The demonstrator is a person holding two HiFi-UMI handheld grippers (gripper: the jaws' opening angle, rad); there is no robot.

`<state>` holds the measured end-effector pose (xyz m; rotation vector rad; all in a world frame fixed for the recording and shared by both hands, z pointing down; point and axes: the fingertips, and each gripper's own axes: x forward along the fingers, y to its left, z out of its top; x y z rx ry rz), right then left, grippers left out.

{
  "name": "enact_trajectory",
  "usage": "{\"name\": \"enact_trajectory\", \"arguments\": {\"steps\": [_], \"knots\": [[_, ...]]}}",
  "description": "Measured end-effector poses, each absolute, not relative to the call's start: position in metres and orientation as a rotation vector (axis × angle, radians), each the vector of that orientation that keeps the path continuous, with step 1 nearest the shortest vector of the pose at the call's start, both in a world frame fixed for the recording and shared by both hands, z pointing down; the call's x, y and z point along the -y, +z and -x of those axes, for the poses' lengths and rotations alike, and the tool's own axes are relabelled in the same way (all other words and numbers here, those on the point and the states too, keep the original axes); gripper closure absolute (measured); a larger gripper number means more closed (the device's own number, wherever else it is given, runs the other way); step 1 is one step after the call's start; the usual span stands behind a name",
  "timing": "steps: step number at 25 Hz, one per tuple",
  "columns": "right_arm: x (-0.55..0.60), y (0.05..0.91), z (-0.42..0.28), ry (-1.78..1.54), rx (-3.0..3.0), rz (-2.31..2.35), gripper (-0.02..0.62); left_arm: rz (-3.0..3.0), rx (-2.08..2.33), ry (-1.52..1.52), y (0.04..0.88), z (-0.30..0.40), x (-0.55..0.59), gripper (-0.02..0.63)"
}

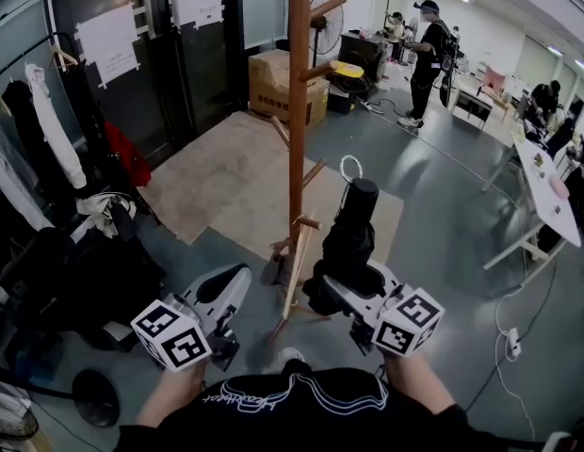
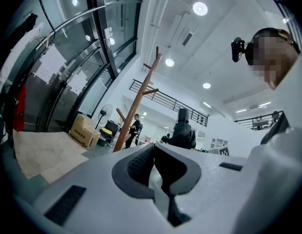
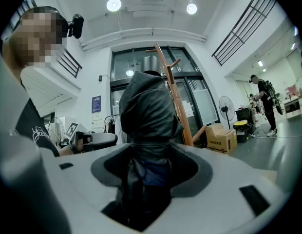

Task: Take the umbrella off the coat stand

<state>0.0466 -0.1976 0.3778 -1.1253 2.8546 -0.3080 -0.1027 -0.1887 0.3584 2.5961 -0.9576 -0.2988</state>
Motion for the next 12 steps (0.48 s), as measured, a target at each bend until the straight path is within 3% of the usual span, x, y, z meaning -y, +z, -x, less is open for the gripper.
{"name": "enact_trajectory", "arguments": {"steps": [12], "knots": [[0.1871,0.3808,-0.0415,-0.297,-2.868,1.106,0.354,-2.594,0.977,-0.29,0.358,0.1058,0.1785,0.6]]}}
